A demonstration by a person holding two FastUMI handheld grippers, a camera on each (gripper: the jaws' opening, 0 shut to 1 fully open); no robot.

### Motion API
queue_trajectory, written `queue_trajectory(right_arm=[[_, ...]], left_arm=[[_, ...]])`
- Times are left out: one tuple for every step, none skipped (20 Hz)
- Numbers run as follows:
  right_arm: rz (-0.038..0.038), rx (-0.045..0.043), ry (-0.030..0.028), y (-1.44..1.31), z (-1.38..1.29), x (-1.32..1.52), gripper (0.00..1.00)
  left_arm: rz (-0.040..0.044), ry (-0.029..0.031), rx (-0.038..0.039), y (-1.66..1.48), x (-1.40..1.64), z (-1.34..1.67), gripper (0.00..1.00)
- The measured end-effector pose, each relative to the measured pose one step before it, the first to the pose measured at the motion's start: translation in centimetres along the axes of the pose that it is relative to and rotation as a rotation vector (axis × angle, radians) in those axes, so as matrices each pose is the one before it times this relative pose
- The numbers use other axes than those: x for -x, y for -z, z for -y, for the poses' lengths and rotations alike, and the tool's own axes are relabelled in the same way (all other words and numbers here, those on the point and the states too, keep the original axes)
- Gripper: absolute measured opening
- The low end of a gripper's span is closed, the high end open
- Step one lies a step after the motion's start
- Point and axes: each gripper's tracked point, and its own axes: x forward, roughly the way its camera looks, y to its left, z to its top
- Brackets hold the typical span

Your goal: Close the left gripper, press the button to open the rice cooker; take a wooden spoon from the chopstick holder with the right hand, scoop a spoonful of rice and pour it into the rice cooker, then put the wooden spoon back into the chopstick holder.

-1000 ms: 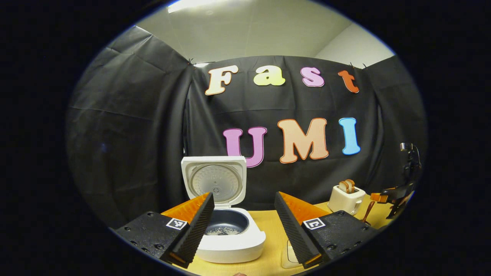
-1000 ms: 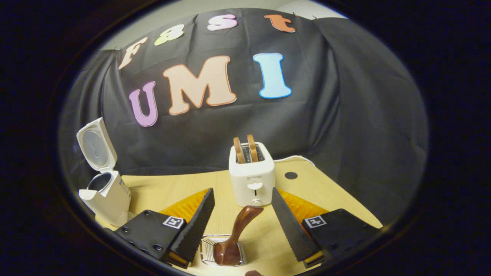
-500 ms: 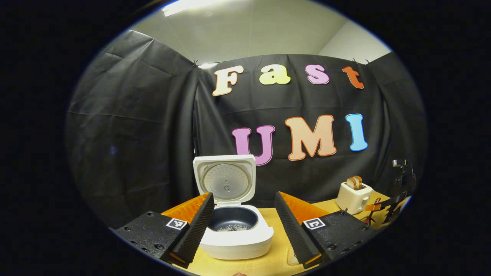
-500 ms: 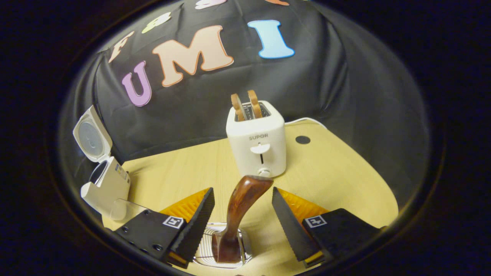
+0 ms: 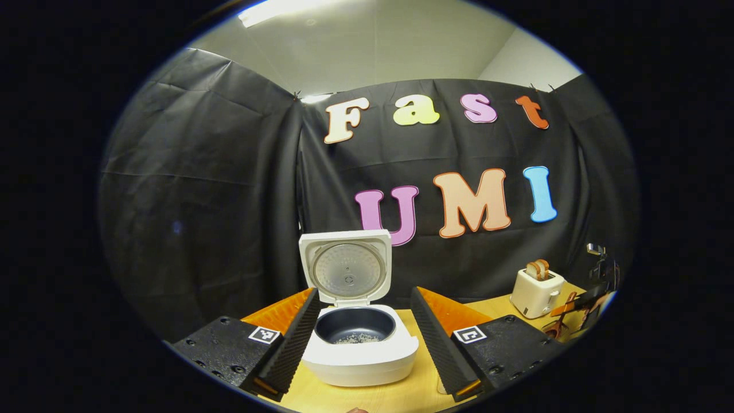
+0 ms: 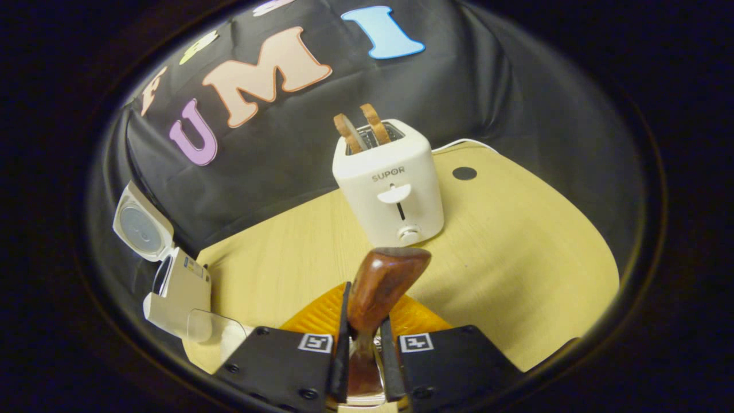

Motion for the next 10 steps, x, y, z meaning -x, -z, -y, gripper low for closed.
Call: queue_trajectory(right_arm=[[-0.00387, 0.00393, -0.00595, 0.231, -0.442, 0.217, 0.27], [0.00674, 0.00904, -0.00559, -0.015, -0.228, 0.039, 0.22], [0.00978, 0.01346, -0.00281, -0.207, -0.266, 0.427, 0.21], [0.02036, 0.01911, 0.00141, -0.472, -0.171, 0.504, 0.21], [0.01591, 0.02584, 0.00199, -0.225, -0.283, 0.698, 0.21], [0.03029, 0.02594, 0.00187, -0.840, -0.342, 0.611, 0.21], [0.02670, 0.02215, -0.00136, -0.553, -0.367, 0.736, 0.21], [0.02532, 0.01402, -0.00037, -0.780, -0.374, 0.683, 0.21], [0.02132, 0.00970, -0.00095, -0.539, -0.424, 0.562, 0.22], [0.01711, 0.00669, 0.00632, -0.669, -0.188, 0.487, 0.20]], left_arm=[[-0.00146, 0.00096, 0.00262, 0.068, 0.067, -0.054, 0.93], [-0.00174, 0.00341, 0.00269, 0.006, 0.021, 0.067, 0.94], [0.00006, 0.00160, 0.00165, 0.108, -0.116, 0.038, 0.94], [0.00155, 0.00572, 0.00248, -0.096, -0.054, 0.027, 0.94], [0.00188, 0.00369, 0.00086, 0.067, -0.062, 0.127, 0.94], [0.00151, 0.00341, 0.00006, -0.078, -0.115, 0.023, 0.93], [0.00173, 0.00530, 0.00126, 0.022, -0.046, 0.109, 0.94], [0.00085, 0.00531, 0.00276, 0.066, -0.099, 0.029, 0.93], [-0.00014, 0.00474, 0.00358, 0.046, -0.129, 0.043, 0.94], [-0.00006, 0.00619, 0.00489, 0.014, -0.043, 0.007, 0.94]])
